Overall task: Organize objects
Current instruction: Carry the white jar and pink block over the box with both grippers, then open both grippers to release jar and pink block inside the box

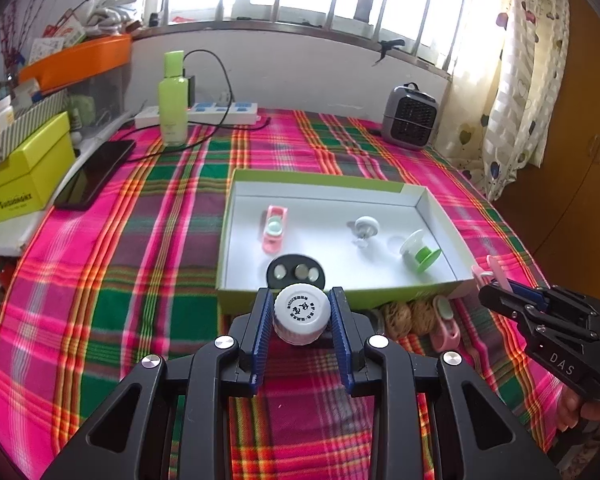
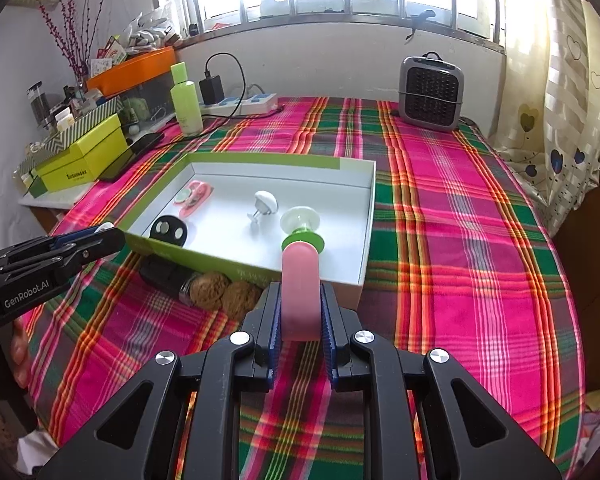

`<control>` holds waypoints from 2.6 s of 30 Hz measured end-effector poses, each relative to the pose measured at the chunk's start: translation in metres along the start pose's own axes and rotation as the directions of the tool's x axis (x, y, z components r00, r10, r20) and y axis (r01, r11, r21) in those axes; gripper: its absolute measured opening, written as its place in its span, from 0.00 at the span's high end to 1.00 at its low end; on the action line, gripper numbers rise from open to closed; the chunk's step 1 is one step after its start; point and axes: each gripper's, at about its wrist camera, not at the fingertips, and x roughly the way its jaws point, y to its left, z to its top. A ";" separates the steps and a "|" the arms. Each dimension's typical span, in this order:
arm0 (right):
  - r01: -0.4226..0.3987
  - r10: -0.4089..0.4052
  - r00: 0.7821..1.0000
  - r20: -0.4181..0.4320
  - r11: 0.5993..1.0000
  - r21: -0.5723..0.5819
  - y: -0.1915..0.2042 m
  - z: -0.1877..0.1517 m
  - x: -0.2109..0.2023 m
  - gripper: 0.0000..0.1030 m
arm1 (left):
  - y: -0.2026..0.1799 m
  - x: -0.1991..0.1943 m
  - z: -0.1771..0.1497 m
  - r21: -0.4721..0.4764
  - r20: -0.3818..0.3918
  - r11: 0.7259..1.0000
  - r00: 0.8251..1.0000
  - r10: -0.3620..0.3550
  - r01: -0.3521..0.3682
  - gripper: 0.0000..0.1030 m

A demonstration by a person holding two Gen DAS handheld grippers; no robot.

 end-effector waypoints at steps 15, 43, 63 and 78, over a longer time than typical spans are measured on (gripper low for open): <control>-0.009 0.009 1.000 0.004 1.000 0.016 -0.012 0.028 0.017 0.82 | -0.013 0.027 0.029 -0.009 -0.017 0.999 0.999 -0.044 0.044 0.74; -0.068 0.068 0.994 -0.091 0.998 0.006 -0.030 0.077 0.091 0.82 | -0.019 0.105 0.065 -0.030 -0.099 0.999 0.994 -0.045 0.042 0.74; -0.054 0.051 0.990 -0.129 0.998 -0.016 -0.030 0.075 0.113 0.82 | -0.020 0.128 0.063 -0.027 -0.152 0.999 0.988 -0.032 0.028 0.74; -0.049 0.045 0.991 -0.125 0.999 -0.022 -0.026 0.074 0.111 0.78 | -0.018 0.127 0.062 -0.025 -0.152 1.000 0.988 -0.018 0.014 0.64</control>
